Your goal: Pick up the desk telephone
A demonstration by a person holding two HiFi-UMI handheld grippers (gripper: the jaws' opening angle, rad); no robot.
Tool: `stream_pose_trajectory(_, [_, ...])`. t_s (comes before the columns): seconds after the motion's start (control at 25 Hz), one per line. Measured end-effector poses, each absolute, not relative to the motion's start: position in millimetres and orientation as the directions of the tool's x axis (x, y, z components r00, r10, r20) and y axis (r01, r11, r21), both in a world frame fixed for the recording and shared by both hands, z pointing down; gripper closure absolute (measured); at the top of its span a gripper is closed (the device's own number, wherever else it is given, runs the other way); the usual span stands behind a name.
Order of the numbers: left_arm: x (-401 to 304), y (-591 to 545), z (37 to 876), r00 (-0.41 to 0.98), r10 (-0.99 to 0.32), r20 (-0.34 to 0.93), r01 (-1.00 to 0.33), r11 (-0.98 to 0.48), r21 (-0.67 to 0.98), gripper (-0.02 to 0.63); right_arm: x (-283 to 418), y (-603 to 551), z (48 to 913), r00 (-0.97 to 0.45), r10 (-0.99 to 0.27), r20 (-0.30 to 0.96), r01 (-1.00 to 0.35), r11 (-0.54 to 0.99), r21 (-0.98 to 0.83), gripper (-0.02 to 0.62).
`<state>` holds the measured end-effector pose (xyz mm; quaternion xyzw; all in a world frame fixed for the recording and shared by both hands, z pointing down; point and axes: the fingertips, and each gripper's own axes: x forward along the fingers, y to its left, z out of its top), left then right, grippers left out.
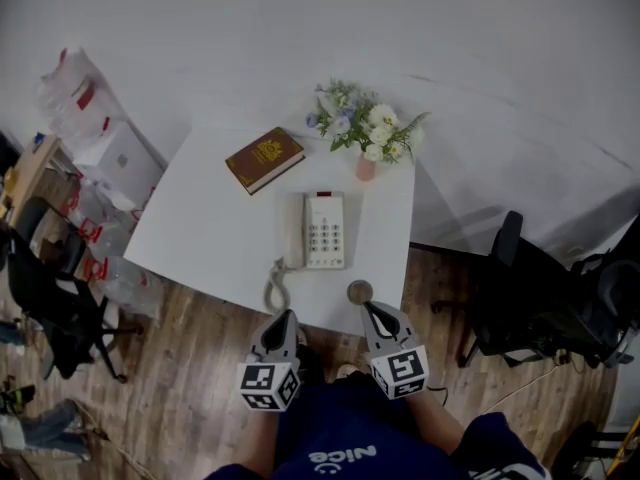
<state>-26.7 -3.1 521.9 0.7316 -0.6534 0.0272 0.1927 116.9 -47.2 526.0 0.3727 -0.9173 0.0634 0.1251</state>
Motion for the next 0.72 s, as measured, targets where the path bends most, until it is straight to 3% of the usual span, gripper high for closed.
stream_pose_trajectory(0.72, [-115.0,-147.2,532.3,0.343,-0.893,0.29,-0.918,-0.253,0.304,0.589,54.5,-155.0,537.1,-0.496,-0.807,0.32,-0.852,0.523,-0.002,0.571])
